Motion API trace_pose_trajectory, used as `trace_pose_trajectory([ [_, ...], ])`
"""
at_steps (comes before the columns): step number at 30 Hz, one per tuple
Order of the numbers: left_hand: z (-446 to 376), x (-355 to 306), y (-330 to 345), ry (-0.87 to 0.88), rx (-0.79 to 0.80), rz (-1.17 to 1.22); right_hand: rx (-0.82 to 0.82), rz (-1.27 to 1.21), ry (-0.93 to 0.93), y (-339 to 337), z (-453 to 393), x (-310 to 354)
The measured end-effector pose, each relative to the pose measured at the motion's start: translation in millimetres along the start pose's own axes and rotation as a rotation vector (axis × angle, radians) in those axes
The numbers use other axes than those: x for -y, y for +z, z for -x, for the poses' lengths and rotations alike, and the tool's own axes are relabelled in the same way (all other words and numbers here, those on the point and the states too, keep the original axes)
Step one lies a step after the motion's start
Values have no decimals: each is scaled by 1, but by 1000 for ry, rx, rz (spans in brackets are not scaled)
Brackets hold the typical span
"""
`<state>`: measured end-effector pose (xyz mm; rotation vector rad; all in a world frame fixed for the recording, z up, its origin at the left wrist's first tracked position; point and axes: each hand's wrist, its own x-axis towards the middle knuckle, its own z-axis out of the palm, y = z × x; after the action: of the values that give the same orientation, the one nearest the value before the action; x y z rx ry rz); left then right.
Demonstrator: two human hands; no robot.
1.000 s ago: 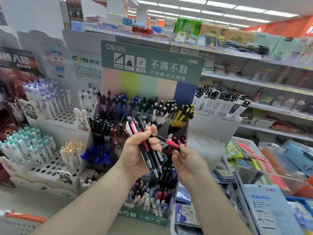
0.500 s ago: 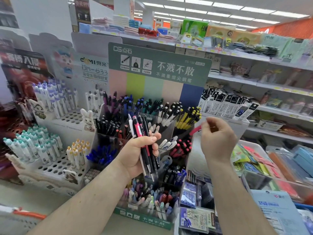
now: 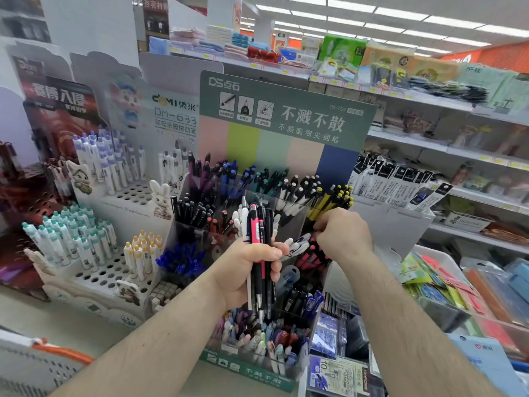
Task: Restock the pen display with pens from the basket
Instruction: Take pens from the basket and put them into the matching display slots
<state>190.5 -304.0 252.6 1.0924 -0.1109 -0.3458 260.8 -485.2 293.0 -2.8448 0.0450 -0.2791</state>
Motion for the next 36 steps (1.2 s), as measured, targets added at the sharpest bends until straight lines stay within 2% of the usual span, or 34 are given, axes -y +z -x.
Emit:
trace_pose_trajectory([
  [3, 2, 1, 0, -1, 22, -4, 32, 7, 17, -3, 2, 1],
  [5, 3, 1, -1, -4, 37, -12, -74, -99, 9, -6, 9, 4],
  [7, 4, 1, 0, -12, 45, -26, -191, -384, -38, -11, 23, 15],
  [8, 4, 0, 0, -23, 51, -35, -168, -563, -62, -15, 32, 23],
  [10, 4, -1, 0, -62, 63, -59, 23, -859, -76, -17, 46, 40],
  [11, 4, -1, 0, -81, 64, -68, 104, -903, -89, -15, 51, 45],
  [13, 3, -1, -1, -94, 50, -81, 139, -884, -115, -8, 54, 50],
  [16, 1, 1, -5, -88, -16, -34, 99, -980, -59, 0, 55, 51],
  [19, 2, 2, -8, -91, -110, 61, -34, -1026, -48, 4, 55, 51],
  [21, 3, 1, -11, -105, -204, 150, -126, -1100, 13, 3, 53, 49],
  [25, 7, -5, -29, -39, -330, 262, -256, -1425, 287, -4, 47, 39],
  [27, 10, -6, -38, -14, -359, 246, -287, -1532, 375, 1, 45, 38],
  [29, 15, -7, -40, 4, -340, 233, -301, -1522, 402, 10, 46, 42],
  [32, 21, -9, -40, 42, -325, 261, -261, -1530, 421, 20, 49, 53],
  [36, 26, -17, -46, 149, -346, 473, -95, -1621, 516, 28, 52, 71],
])
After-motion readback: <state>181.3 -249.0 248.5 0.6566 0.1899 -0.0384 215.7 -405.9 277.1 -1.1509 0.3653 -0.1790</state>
